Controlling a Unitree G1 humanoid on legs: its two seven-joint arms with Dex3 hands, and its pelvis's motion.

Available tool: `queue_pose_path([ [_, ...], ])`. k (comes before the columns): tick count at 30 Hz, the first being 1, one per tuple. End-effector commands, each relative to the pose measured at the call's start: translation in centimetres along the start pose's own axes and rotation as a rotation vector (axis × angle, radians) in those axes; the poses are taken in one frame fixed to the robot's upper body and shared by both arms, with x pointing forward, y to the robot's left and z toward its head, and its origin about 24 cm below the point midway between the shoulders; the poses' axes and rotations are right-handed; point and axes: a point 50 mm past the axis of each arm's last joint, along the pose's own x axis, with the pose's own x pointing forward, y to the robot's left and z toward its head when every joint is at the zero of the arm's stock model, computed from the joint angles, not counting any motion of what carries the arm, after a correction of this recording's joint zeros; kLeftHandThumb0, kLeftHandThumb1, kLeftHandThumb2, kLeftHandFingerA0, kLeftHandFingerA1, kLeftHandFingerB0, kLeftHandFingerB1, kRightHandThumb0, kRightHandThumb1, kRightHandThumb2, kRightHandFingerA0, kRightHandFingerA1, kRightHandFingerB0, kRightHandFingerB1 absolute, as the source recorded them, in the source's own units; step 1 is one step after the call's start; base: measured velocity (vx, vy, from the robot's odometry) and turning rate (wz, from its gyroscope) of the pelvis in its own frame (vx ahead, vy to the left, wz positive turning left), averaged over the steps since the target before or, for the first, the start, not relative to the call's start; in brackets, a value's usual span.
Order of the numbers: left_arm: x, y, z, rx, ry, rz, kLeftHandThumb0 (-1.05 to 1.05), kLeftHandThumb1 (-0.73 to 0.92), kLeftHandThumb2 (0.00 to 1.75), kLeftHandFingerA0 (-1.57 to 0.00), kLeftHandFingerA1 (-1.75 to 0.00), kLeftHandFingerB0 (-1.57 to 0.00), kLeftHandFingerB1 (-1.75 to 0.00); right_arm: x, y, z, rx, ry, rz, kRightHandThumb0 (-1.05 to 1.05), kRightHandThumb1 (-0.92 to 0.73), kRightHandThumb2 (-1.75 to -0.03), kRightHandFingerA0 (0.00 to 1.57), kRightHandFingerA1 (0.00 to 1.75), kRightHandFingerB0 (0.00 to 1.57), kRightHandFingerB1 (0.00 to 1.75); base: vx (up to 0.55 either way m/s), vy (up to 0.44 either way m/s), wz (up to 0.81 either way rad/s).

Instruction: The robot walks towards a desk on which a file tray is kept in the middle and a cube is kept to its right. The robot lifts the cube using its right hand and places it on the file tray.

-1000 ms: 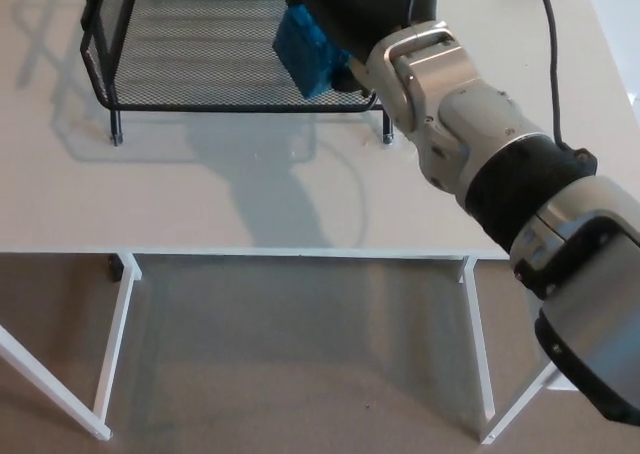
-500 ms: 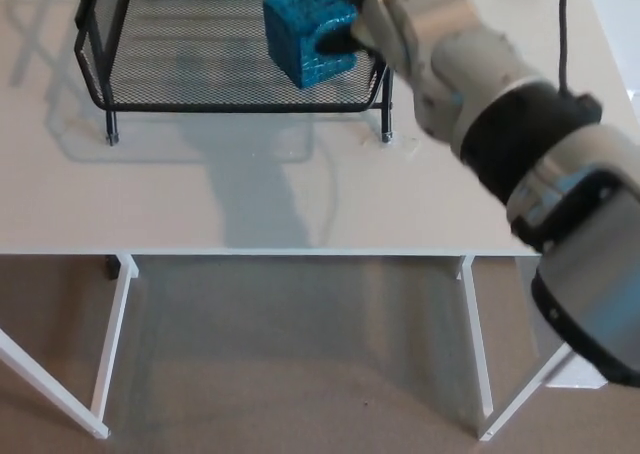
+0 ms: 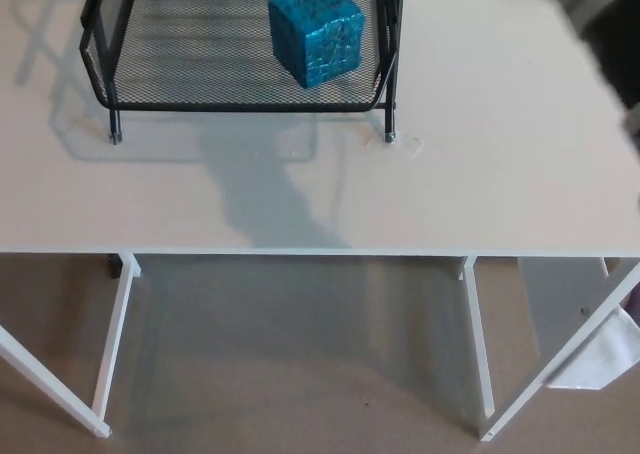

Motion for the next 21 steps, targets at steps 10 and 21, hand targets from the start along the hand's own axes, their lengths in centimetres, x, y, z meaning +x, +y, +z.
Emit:
queue_pose_path([
  [10,-0.9,4.7,-1.5,-0.262,0.012,0.112,-0.56,0.72,1.04,-0.50,-0.72,-0.32,-0.59,-32.6,-4.1,-26.9,0.443,0.809,-0.321,-0.61,-0.46,-0.81,0.22,0.56,0.05,0.36,0.00,0.000,0.00],
  [21,-0.4,5.6,-0.9,-0.226,0.005,0.145,-0.54,0.91,0.67,-0.57,-0.67,-0.42,-0.52,-51.2,7.1,-28.9,0.244,1.346,-0.559,-0.47,-0.60,-0.65,0.00,0.90,0.08,0.19,0.00,0.000,0.00],
])
